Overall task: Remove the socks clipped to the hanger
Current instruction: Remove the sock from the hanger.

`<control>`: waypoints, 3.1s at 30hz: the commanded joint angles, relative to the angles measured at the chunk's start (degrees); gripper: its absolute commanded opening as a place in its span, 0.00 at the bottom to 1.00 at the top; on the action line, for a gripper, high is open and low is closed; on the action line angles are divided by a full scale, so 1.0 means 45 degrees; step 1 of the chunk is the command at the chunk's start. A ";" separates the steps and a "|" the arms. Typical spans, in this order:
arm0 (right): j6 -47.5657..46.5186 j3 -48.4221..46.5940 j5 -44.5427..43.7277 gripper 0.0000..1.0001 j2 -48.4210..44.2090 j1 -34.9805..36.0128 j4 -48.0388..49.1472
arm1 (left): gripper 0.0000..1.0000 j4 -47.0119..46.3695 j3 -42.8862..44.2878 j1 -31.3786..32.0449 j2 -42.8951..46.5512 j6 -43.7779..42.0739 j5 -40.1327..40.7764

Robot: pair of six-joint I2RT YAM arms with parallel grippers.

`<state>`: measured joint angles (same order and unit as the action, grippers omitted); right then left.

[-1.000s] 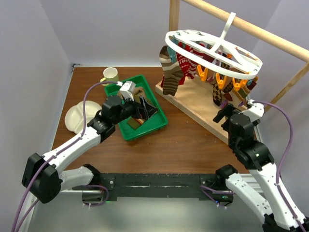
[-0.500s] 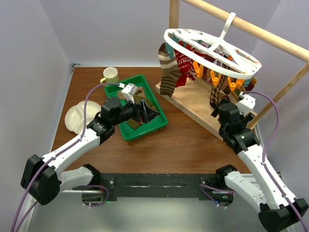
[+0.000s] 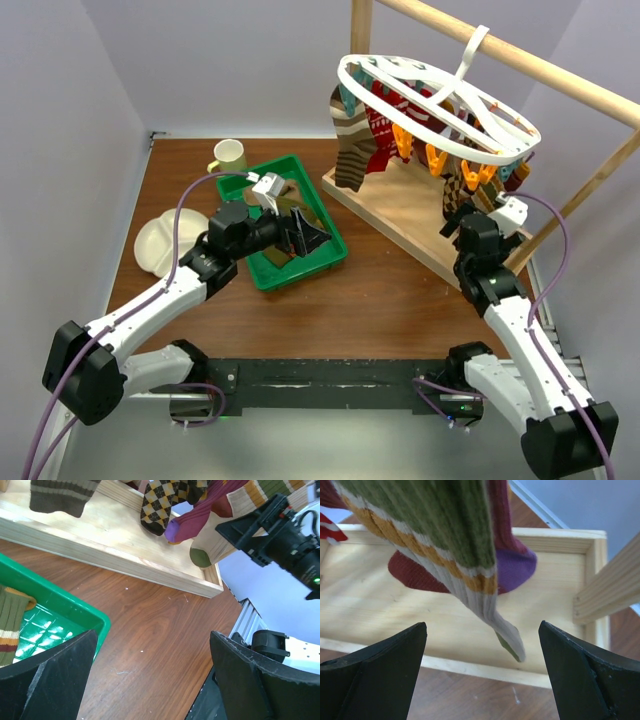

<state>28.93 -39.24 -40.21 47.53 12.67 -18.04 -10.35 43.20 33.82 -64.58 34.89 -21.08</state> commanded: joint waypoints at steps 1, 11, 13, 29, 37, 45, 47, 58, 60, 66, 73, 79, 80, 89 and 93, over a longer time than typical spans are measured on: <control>-0.0391 0.1277 0.0029 0.98 -0.0443 -0.0100 0.3692 | 1.00 -0.0884 -0.0205 0.0042 0.0268 -0.0020 -0.0451; -0.0842 0.2607 0.0008 0.79 -0.0698 -0.0119 0.5962 | 0.99 -0.0981 -0.0245 0.0042 0.0405 -0.0078 -0.0569; -0.0726 0.2627 0.0145 0.44 -0.0796 -0.0119 0.5885 | 0.98 -0.1020 -0.0303 0.0042 0.0425 -0.0079 -0.0608; -0.0745 0.1398 0.8262 0.00 -0.2339 -0.0100 0.3171 | 0.84 -0.2619 -0.0498 0.0023 0.0405 0.0897 -0.1897; -0.0374 0.0635 1.2096 0.00 -0.1831 -0.0080 0.3267 | 0.86 -0.3599 -0.0265 0.0120 -0.0258 0.1172 -0.3225; -0.0042 0.0304 1.3582 0.00 -0.1909 -0.0061 0.3580 | 0.87 -0.4223 0.0477 0.0959 -0.1837 0.1191 -0.2797; -0.0003 0.0283 1.4031 0.00 -0.1929 -0.0080 0.3677 | 0.88 -0.4534 0.0711 0.1174 -0.2268 0.1249 -0.2699; 0.0622 0.0010 1.5067 0.00 -0.1714 -0.0002 0.3951 | 0.88 -0.5473 0.2606 0.2073 -0.5004 0.1133 -0.2581; 0.0836 -0.0009 1.5087 0.00 -0.1636 0.0056 0.4341 | 0.89 -0.5629 0.2802 0.2190 -0.5335 0.1113 -0.2581; 0.1286 -0.0049 1.5321 0.00 -0.1480 0.0095 0.4810 | 0.90 -0.6157 0.3368 0.2464 -0.6156 0.1093 -0.2464; 0.1443 0.0030 1.5321 0.00 -0.1441 0.0115 0.4947 | 0.91 -0.7249 0.3700 0.2874 -0.6918 0.1404 -0.2561; 0.1579 0.0127 1.5360 0.00 -0.1382 0.0135 0.5064 | 0.84 -0.8537 0.3701 0.3167 -0.7485 0.2049 -0.2737; 0.1579 0.0127 1.5360 0.00 -0.1401 0.0154 0.5084 | 0.79 -0.8695 0.3643 0.3206 -0.7524 0.2108 -0.2737; 0.0995 0.0166 1.4561 0.26 -0.2005 0.0174 0.4245 | 0.00 -0.8345 0.3486 0.3245 -0.7447 0.2421 -0.2172; 0.0429 0.0089 1.3508 0.57 -0.2864 0.0193 0.3270 | 0.00 -0.7450 0.3486 0.3245 -0.7115 0.2169 -0.1801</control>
<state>33.80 -36.64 24.80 38.39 13.23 -0.05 -44.91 57.69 48.18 -99.00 45.45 -31.55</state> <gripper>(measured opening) 0.492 0.042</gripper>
